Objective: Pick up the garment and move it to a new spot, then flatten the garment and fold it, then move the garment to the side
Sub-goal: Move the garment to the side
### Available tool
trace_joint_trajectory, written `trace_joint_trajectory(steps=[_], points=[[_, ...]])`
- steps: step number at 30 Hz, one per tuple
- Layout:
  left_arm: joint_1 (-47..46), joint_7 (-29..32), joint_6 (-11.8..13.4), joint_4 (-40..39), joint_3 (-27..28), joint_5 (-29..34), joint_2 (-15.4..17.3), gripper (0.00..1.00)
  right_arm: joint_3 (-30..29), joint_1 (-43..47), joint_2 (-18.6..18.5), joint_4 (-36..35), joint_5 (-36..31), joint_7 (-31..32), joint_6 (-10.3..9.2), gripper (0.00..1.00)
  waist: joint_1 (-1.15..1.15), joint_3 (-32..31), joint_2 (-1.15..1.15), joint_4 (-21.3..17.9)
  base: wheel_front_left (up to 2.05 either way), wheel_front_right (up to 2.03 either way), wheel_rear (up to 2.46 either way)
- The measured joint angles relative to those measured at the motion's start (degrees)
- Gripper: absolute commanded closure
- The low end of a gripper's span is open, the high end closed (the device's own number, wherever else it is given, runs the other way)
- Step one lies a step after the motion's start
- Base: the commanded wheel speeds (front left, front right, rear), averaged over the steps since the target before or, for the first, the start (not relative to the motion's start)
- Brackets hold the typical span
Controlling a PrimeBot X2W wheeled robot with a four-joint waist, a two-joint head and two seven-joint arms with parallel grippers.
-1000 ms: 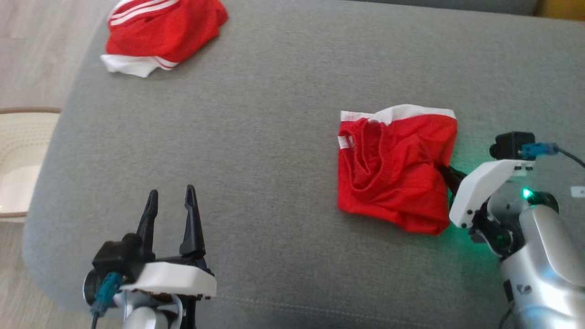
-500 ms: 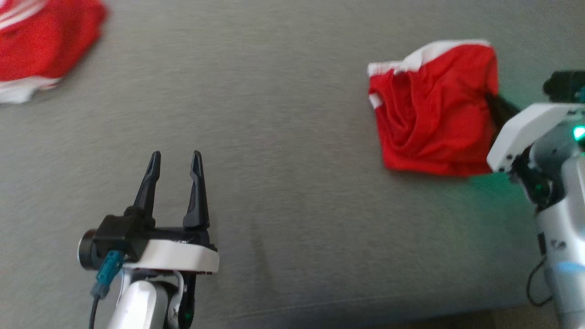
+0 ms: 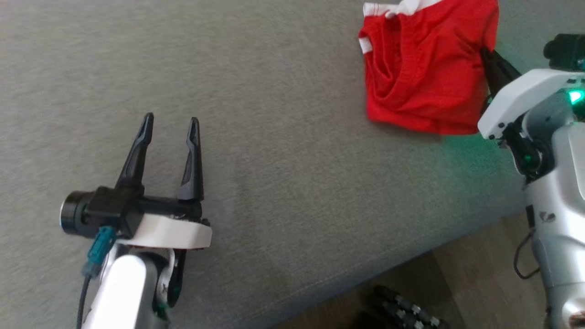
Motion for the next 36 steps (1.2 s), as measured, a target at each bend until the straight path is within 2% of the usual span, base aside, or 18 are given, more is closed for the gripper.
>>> trace_joint_trajectory(steps=[6,11,18,26,36], points=[[-0.16,0.87,0.03,-1.46,-0.21,0.41,0.88,0.0,0.34,-4.77,-0.02,4.91,-3.67,-2.94,0.0,1.0,0.01,2.64,0.0,-1.37,0.0,0.0,0.0],[-0.22,0.86,0.09,-2.53,-0.26,0.4,0.86,0.0,-1.01,-10.42,-2.38,10.38,-8.43,-3.9,0.0,1.0,0.0,2.8,0.0,1.22,0.0,0.0,0.0],[-0.39,0.23,0.65,-3.04,-0.66,0.14,0.68,0.0,-6.31,-17.47,-8.72,17.46,-16.44,-3.88,0.0,1.0,0.0,3.51,0.0,6.37,0.0,0.0,0.0],[-1.49,-0.62,1.12,-2.94,-1.19,-0.27,0.33,0.0,-11.02,-19.9,-12.17,19.45,-23.53,-3.26,0.0,1.0,0.0,4.96,0.0,9.39,0.0,0.0,0.0],[-1.53,-0.8,1.18,-2.81,-1.34,-0.66,0.13,0.0,-14.74,-19.88,-12.26,18.75,-27.99,-2.65,0.0,1.0,0.0,5.5,0.0,9.87,0.0,0.0,0.0]])
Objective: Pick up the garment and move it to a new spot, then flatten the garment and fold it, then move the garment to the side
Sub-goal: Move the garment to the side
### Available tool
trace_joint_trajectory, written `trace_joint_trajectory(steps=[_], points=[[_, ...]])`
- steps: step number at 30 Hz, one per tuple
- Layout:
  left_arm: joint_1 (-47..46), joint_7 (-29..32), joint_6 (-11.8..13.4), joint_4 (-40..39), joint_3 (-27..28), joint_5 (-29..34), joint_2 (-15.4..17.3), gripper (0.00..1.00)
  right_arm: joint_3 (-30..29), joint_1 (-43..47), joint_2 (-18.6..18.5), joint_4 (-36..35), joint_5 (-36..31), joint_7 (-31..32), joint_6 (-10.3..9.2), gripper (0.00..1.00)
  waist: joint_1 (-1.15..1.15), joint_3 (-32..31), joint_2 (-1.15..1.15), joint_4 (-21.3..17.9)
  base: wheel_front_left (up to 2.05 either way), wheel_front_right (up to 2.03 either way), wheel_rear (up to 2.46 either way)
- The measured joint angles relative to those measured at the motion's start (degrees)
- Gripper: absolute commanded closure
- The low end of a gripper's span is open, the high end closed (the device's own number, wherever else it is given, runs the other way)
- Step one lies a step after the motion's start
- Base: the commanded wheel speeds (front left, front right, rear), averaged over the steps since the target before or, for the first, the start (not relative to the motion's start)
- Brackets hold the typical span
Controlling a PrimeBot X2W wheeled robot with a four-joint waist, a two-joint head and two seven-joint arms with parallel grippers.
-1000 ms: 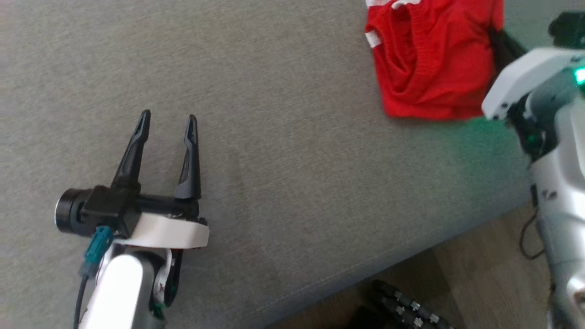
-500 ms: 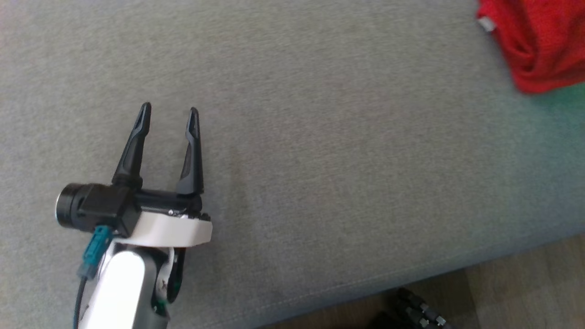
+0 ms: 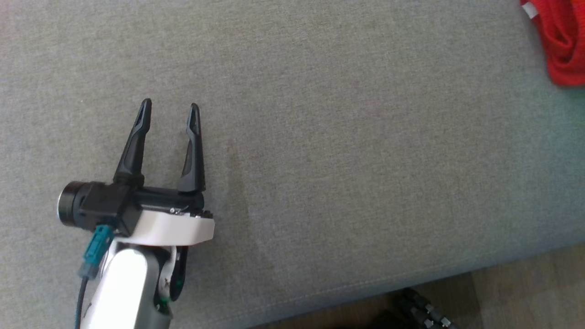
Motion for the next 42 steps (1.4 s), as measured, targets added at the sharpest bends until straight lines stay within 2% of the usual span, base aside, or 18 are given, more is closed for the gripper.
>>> trace_joint_trajectory(steps=[7,8,9,10,11,19,26,34,38,42], points=[[-0.64,-0.43,0.01,0.6,-0.09,-0.01,-0.13,0.0,-4.2,0.27,0.64,-2.55,-6.54,0.3,0.0,1.0,0.0,-0.04,0.0,0.3,0.0,0.0,0.0],[-0.91,-0.43,0.01,0.75,-0.09,-0.02,-0.15,0.0,-4.92,0.27,1.0,-2.86,-7.4,0.27,0.0,0.72,0.0,-0.09,0.0,0.36,0.0,0.0,0.0],[-1.03,-0.43,0.02,0.86,-0.09,-0.02,-0.2,0.0,-5.57,0.28,1.58,-3.08,-8.14,0.22,0.0,0.51,0.0,-0.15,0.0,0.43,0.0,0.0,0.0],[-1.04,-0.44,0.07,0.99,-0.1,-0.03,-0.25,0.0,-6.16,0.36,2.21,-3.21,-8.77,0.22,0.0,0.14,0.0,-0.23,0.0,0.5,0.0,0.0,0.0],[-1.03,-0.44,0.08,1.09,-0.12,-0.03,-0.32,0.0,-6.73,0.46,2.89,-3.36,-9.28,0.21,0.0,0.0,0.0,-0.32,0.0,0.57,0.0,0.0,0.0],[-1.03,-0.49,0.23,1.78,-0.09,-0.62,-0.49,0.0,-7.75,1.79,6.13,-4.02,-11.31,-2.08,0.0,0.0,0.0,-1.45,0.0,1.2,0.0,0.0,0.0],[-1.02,-0.52,0.51,2.54,0.1,-1.63,-0.91,0.0,-3.99,1.75,7.56,-2.34,-9.72,-6.09,0.0,0.0,0.0,-3.62,0.0,1.95,0.0,0.0,0.0],[-0.46,-0.88,1.47,3.93,2.16,-3.38,-1.69,0.0,1.36,3.16,10.05,-1.01,-2.32,-10.99,0.0,0.0,-0.01,-9.12,0.0,3.52,0.0,0.0,0.0],[1.93,-0.91,2.0,5.35,4.28,-4.56,-2.31,0.0,4.03,7.86,12.28,-1.19,2.16,-14.15,0.0,0.0,-0.01,-13.15,0.0,4.6,0.0,0.0,0.0],[6.89,-0.91,2.78,7.04,5.91,-5.04,-2.76,0.0,7.89,15.34,16.12,-3.71,7.5,-17.73,0.0,0.0,-0.01,-18.93,0.0,6.05,0.0,0.0,0.0]])
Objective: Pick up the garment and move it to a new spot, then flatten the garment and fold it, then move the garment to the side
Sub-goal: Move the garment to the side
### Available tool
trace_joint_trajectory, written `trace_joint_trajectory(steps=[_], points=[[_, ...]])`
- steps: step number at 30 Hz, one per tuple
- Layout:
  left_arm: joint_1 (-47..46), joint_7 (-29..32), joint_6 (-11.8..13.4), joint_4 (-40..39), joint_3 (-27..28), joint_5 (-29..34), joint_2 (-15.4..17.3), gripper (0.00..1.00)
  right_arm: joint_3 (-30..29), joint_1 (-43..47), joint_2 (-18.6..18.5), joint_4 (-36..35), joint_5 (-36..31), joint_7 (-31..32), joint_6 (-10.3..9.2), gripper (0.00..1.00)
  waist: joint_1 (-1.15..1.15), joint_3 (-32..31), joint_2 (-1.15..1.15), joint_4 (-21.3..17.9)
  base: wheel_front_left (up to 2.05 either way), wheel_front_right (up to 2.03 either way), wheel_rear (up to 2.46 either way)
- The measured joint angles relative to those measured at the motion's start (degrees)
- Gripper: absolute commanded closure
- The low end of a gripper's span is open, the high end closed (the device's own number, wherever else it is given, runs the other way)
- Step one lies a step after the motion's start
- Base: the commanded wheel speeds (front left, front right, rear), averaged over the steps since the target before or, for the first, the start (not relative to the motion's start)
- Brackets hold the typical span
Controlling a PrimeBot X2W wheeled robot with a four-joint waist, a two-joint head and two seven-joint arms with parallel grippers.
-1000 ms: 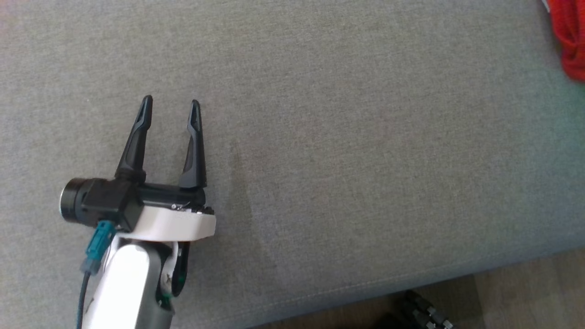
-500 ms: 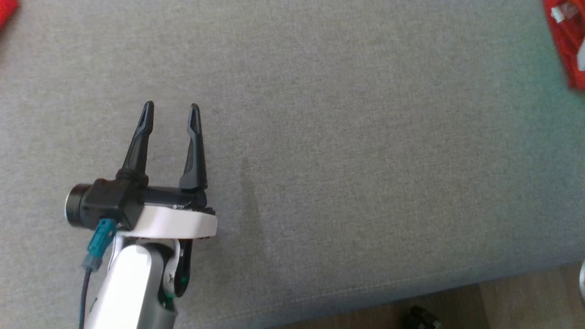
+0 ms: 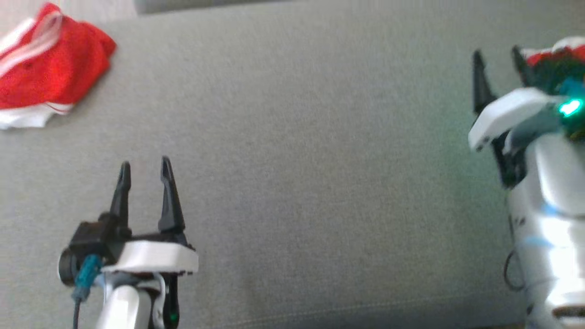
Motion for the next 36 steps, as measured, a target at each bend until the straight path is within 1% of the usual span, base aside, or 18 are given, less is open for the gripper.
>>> trace_joint_trajectory(steps=[7,11,14,17,21,28,30,36], points=[[5.5,0.0,0.7,1.58,1.24,-1.19,-0.23,0.0,3.42,12.62,3.64,-8.26,4.9,-3.74,0.0,0.0,0.0,-7.76,0.0,2.28,0.0,0.0,0.0],[8.37,0.01,0.7,2.7,1.27,-1.2,-0.25,0.0,3.7,20.97,4.33,-13.83,5.75,-4.77,0.0,0.0,0.0,-11.05,0.0,3.68,0.0,0.0,0.0],[9.68,0.01,0.66,3.71,1.29,-1.2,-0.25,0.0,3.49,26.52,4.49,-18.95,6.77,-5.69,0.0,0.0,0.0,-12.58,0.0,4.84,0.0,0.0,0.0],[10.17,0.01,0.57,4.23,1.37,-1.2,-0.25,0.0,5.0,31.73,4.63,-23.41,10.28,-6.41,0.0,0.0,0.0,-13.54,0.0,5.67,0.0,0.0,0.0],[10.17,0.01,0.05,4.49,1.38,-1.2,-0.26,0.0,6.87,37.85,5.39,-27.91,11.33,-6.71,0.0,0.0,0.0,-14.15,0.0,6.01,0.0,0.0,0.0],[10.46,0.01,-0.97,4.95,1.38,-1.21,-0.29,0.0,7.69,42.44,5.39,-32.51,11.32,-6.76,0.0,0.0,0.0,-14.35,0.0,6.09,0.0,0.0,0.0],[10.9,0.01,-1.34,5.13,1.37,-1.21,-0.29,0.0,7.9,42.98,5.39,-32.87,11.32,-6.73,0.0,0.0,0.0,-14.37,0.0,6.1,0.0,0.0,0.0],[11.53,0.01,-1.43,5.6,1.33,-1.21,-0.3,0.0,8.4,43.84,5.41,-33.57,11.32,-6.59,0.0,0.0,0.0,-14.45,0.0,6.05,0.0,0.0,0.0]])
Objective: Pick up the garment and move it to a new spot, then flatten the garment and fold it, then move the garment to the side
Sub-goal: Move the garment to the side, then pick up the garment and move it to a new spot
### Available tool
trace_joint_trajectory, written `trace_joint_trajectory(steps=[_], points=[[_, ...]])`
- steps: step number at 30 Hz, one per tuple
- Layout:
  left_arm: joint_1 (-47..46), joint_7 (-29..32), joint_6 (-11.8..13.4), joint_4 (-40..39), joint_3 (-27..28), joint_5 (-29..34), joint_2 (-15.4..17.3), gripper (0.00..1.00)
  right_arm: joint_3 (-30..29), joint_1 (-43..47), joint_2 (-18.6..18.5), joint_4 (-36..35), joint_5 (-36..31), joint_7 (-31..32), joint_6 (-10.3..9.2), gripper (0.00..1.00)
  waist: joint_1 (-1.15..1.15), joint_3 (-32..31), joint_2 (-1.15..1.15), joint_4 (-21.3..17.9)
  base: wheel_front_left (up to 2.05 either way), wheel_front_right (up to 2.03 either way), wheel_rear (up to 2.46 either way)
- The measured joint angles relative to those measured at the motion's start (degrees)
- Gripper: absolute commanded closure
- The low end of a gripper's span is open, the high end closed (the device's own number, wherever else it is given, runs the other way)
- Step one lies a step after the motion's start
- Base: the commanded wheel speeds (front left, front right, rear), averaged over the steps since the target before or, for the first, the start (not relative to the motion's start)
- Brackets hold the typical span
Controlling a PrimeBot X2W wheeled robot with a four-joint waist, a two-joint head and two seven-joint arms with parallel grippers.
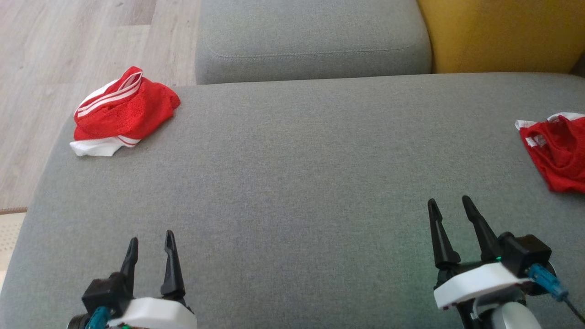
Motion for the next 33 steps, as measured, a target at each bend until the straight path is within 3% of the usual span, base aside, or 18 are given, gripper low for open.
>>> trace_joint_trajectory(steps=[21,26,33], points=[[-0.09,0.0,-0.21,0.04,-0.23,0.01,-0.02,0.0,0.23,0.01,0.0,-1.01,-0.46,0.94,0.0,0.0,0.0,0.18,0.0,0.61,0.0,0.0,0.0],[-0.32,0.0,-0.48,-0.71,-0.78,0.08,-0.03,0.0,1.19,0.04,0.0,-1.87,-0.59,1.02,0.0,0.0,0.0,0.15,0.0,3.57,0.0,0.0,0.0],[-0.38,0.0,-0.64,-1.87,-1.31,0.85,-0.03,0.0,1.96,0.27,0.01,-2.19,0.01,0.98,0.0,0.0,0.0,-0.35,0.0,11.71,0.0,0.0,0.0]])
